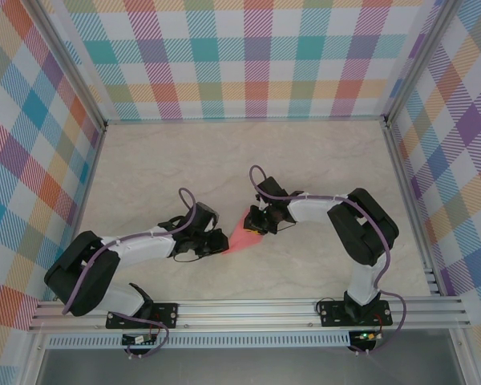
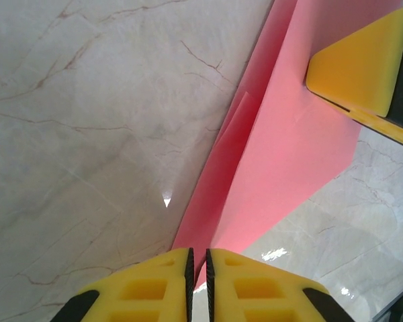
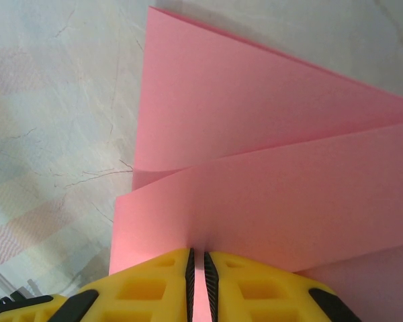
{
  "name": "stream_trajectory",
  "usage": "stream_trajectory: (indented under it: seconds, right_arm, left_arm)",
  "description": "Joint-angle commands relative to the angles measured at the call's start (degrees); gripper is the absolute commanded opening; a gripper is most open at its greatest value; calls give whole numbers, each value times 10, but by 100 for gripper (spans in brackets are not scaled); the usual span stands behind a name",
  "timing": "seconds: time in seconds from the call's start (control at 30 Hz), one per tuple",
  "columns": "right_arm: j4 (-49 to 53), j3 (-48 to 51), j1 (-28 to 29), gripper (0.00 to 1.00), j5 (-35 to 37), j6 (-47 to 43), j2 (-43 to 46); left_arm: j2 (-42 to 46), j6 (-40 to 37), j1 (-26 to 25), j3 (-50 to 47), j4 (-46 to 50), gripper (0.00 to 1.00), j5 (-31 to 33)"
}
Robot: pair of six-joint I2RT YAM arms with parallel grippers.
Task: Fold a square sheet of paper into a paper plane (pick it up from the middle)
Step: Fourth fold the wing at the center of the table.
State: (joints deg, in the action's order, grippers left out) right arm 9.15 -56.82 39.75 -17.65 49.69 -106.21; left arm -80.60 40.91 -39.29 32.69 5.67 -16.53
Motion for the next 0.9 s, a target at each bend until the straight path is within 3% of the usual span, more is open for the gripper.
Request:
stream_trajectory:
  seconds: [0.0, 0.4, 0.63, 0.87]
  right_arm:
    - [48, 13, 0, 17, 40, -8, -44]
    - [48, 11, 0, 17, 41, -10, -47]
    - [49, 13, 0, 17, 41, -11, -46]
    - [49, 14, 0, 17, 42, -10, -45]
  left_arm:
    - [-13, -49, -2, -1, 8, 14, -12]
    - [-19, -141, -2, 15, 39, 7, 0]
    - [2, -145, -2, 14, 58, 16, -11]
    - [19, -147, -2, 4, 67, 15, -9]
